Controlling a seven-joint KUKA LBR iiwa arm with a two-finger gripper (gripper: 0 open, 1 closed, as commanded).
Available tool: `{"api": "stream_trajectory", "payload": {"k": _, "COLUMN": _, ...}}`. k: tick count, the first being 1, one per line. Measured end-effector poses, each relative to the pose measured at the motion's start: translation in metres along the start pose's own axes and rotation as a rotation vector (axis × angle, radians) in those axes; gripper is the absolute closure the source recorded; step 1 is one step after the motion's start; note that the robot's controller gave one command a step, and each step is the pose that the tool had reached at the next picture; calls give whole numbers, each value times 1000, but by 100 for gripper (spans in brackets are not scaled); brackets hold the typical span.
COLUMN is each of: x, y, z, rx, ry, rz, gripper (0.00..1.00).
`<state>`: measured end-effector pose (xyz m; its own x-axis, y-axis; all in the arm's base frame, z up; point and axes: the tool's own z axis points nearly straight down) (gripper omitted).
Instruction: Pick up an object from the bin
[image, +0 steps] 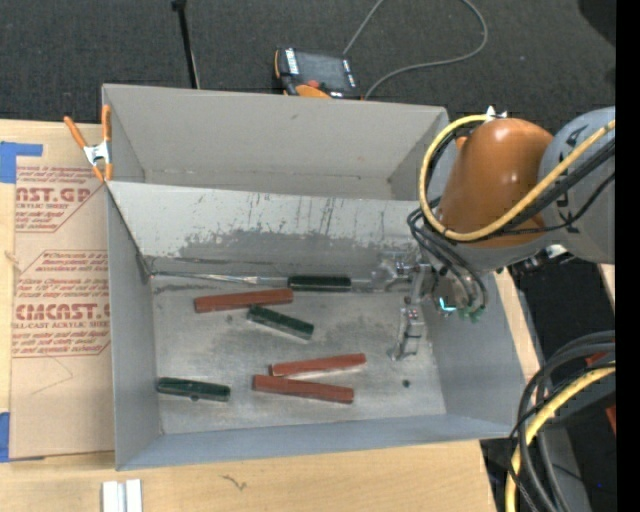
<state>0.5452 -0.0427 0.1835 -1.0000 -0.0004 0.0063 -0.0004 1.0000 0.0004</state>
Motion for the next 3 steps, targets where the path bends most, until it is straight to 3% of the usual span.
{"api": "stream_trajectory", "payload": {"k": 1, "x": 50, "y": 22, "z": 118, "rx": 0, "ry": -1, "rz": -80, "gripper": 0}}
{"api": "stream_trajectory", "payload": {"k": 2, "x": 48, "y": 22, "z": 114, "rx": 0, "ry": -5, "rz": -80, "gripper": 100}}
{"api": "stream_trajectory", "payload": {"k": 3, "x": 27, "y": 30, "z": -18, "rx": 1, "ry": -14, "rz": -57, "gripper": 100}}
